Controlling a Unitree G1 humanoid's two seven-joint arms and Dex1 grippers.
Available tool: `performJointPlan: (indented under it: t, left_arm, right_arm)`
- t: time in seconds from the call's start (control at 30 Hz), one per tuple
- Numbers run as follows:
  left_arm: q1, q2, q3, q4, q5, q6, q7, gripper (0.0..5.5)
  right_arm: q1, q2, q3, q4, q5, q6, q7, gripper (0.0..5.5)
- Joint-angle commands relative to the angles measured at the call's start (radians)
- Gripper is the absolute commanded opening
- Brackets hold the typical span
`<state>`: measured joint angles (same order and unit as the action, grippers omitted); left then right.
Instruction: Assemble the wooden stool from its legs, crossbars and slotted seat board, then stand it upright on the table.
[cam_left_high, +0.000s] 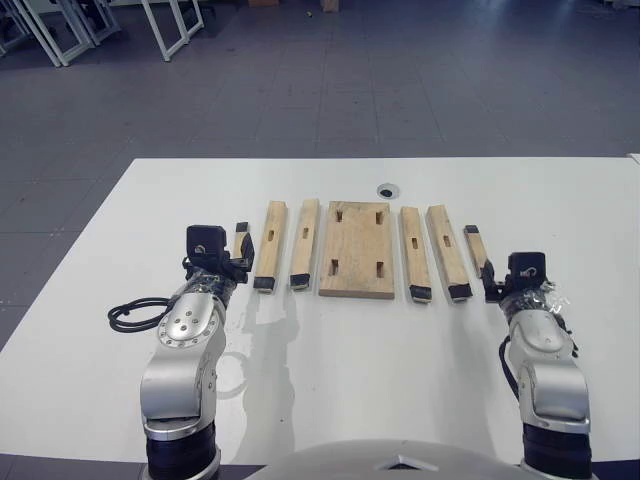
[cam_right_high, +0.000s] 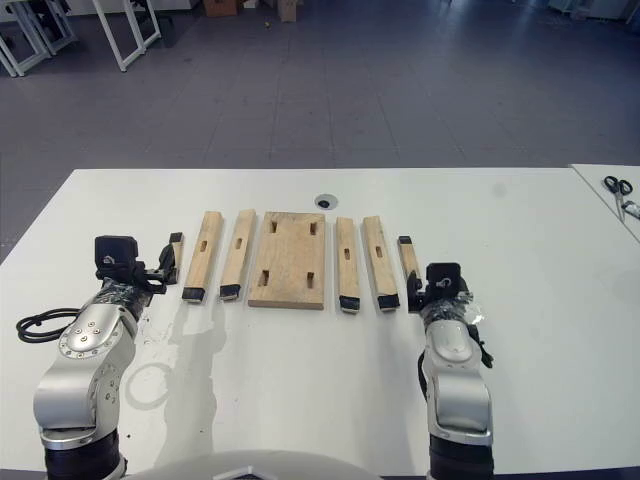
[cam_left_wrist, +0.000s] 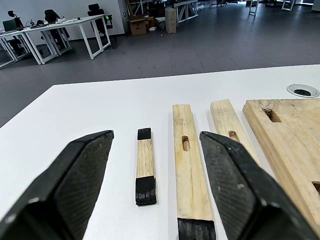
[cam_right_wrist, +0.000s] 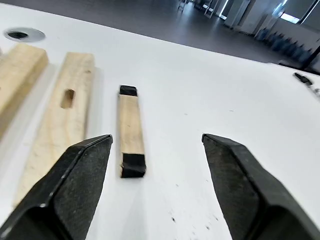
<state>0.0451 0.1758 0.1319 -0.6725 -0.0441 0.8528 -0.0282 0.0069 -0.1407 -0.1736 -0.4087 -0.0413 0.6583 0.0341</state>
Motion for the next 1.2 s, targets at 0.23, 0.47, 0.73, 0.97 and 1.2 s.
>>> performJointPlan:
  t: [0.23, 0.47, 0.73, 0.97, 1.2]
  left_arm:
    - [-0.012, 0.015, 0.004, 0.003, 0.006, -0.014, -0.005, 3.22]
    - [-0.003, 0.03, 0.0, 0.029, 0.02, -0.062, -0.008, 3.22]
    - [0.006, 0.036, -0.011, 0.043, 0.022, -0.076, -0.014, 3.22]
    - [0.004, 0.043, -0.008, 0.052, 0.023, -0.068, -0.013, 3.22]
    - [-0.003, 0.041, -0.007, 0.059, 0.021, -0.071, -0.013, 3.22]
  right_arm:
    - [-0.066, -0.058, -0.056, 0.02, 0.11, 0.076, 0.083, 3.31]
    - [-0.052, -0.084, -0.084, 0.027, 0.2, 0.096, 0.152, 3.31]
    - [-0.059, -0.119, -0.071, 0.06, 0.2, 0.088, 0.149, 3.31]
    - [-0.052, -0.121, -0.065, 0.068, 0.209, 0.09, 0.151, 3.31]
    - [-0.062, -0.124, -0.064, 0.092, 0.207, 0.08, 0.149, 3.31]
